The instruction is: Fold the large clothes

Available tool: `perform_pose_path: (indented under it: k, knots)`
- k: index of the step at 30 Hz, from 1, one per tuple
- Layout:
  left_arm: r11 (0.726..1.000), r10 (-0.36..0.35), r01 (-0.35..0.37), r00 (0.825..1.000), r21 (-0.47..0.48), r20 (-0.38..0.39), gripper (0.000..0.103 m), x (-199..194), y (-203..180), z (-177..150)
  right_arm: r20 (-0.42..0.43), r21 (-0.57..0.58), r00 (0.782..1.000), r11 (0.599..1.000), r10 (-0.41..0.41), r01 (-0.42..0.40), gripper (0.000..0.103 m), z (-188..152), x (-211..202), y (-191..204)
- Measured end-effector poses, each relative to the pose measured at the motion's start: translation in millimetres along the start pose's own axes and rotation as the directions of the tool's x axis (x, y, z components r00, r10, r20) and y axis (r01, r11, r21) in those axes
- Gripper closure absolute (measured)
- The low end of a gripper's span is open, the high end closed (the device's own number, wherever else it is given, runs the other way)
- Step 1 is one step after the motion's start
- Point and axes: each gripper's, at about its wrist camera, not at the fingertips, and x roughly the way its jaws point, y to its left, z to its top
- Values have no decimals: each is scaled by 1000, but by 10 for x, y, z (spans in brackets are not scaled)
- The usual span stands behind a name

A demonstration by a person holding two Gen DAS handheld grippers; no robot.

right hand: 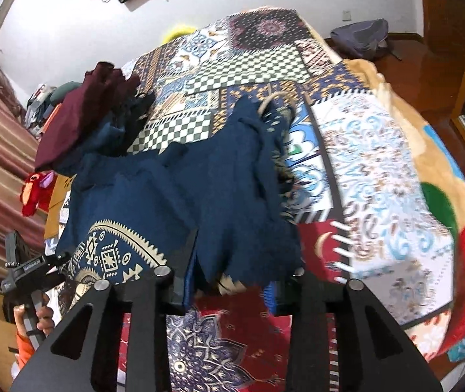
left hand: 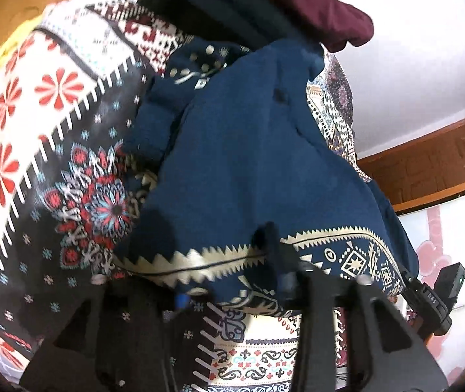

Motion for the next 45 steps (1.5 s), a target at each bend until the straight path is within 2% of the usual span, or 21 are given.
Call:
perform_pose_path:
  k: [3,6,8,13,19,21,24,26,28,29,30,31,35,39,42,45]
  knots:
    - [1000,-9,9,1000,-23,-9,53,58,11,-8,22,10,998,999,-54,54,57,-14,-87,-53]
    - [998,-32,31,999,-46,-14,43,122,1,8,77,-29,983,985,-169,171,56,13,-200,-18]
    - [999,-29,28,999,-36,-19,39,191,-61,44,108,-49,974,978,-197,203,56,60,-263,20]
    - [1000,1,-1,1000,-4,-11,39,333,-209,177,133,-115,978,978,-161,176,50,234,-240,244]
    - [998,15,-13,999,-58,29,39,418,-187,281,92,-265,992,958,-83,105,48,369,143,771]
    - [996,21,-16,998,-84,55,42,416,-171,300,62,-300,996,950,-67,82,48,374,334,940]
    - [994,27,-17,995,-106,95,62,315,-98,283,-9,-357,999,933,-51,44,48,342,666,1182]
    - [993,16,-3,993,-115,117,82,260,-66,297,-68,-393,996,919,-51,21,48,276,876,1310]
    - [994,-1,15,991,-110,132,87,197,-61,301,-129,-435,989,900,-70,7,45,172,1111,1433]
    - [994,-6,21,990,-103,141,89,162,-74,293,-136,-450,987,893,-81,11,39,144,1161,1456]
    - [995,-7,21,989,-94,151,90,116,-80,298,-138,-469,986,883,-95,19,26,96,1227,1488]
    - [997,-5,18,987,-77,162,91,71,-114,292,-141,-484,985,875,-101,21,23,41,1283,1510]
    - [1000,-18,18,979,1,204,94,-101,-375,292,-157,-492,982,870,-104,13,23,-12,1321,1508]
    - [996,-50,30,970,89,239,94,-259,-758,311,-208,-397,978,915,-11,-74,23,121,1194,1358]
    - [980,-68,13,958,197,277,94,-353,-1184,328,-205,-285,974,946,95,-152,24,244,977,1127]
    - [947,-84,-21,946,321,312,94,-329,-1755,330,-138,-223,982,962,126,-155,24,312,701,873]
